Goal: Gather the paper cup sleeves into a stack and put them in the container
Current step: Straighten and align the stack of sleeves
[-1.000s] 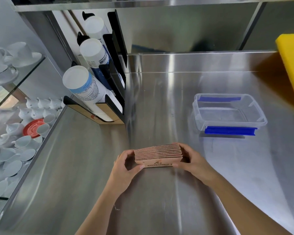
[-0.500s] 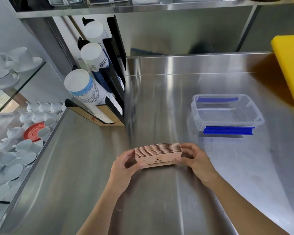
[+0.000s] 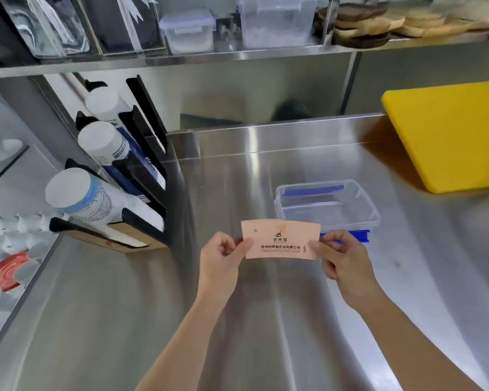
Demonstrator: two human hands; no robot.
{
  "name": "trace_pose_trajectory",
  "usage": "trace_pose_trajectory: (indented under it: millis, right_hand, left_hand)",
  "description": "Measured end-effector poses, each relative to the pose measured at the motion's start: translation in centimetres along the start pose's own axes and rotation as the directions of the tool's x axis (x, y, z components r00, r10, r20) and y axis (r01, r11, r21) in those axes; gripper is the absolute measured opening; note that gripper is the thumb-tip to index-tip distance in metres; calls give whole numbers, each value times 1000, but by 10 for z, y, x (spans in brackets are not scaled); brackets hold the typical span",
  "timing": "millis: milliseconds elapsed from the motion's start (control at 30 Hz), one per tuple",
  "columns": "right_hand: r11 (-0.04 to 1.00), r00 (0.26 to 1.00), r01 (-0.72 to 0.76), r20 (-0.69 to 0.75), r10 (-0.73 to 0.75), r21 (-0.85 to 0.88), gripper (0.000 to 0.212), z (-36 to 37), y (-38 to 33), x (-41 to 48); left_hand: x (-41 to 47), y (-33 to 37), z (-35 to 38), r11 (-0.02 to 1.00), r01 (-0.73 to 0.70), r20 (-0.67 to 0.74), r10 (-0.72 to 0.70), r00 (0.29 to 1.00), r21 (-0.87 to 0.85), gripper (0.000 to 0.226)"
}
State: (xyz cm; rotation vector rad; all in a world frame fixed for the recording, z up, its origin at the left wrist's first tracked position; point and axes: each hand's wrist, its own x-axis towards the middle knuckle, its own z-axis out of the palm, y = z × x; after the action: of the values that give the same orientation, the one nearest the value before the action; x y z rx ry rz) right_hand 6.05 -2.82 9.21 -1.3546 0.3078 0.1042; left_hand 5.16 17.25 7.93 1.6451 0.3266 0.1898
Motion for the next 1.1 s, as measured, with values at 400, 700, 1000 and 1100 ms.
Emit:
trace_pose_trajectory:
  millis: [400,700,1000,1100]
  right_hand:
    - [975,985,-162,-75,152,-151,25,-56,-63,98]
    - [892,953,-303,-125,277,-336,9,-57,-65,148]
    - [806,939,-343,-171,297,-483,17,-52,-46,170]
    - [770,952,-307,-183,246,-559,12,-51,-33,179]
  left_hand:
    - [67,42,112,975,163,62,-174,983,148,38]
    - [96,38,161,877,407,57,-434,899,254,16]
    - [103,21,179,816,391,-25,-422,906,426,21]
    - [103,19,183,776,379,-21,-427,904,504,27]
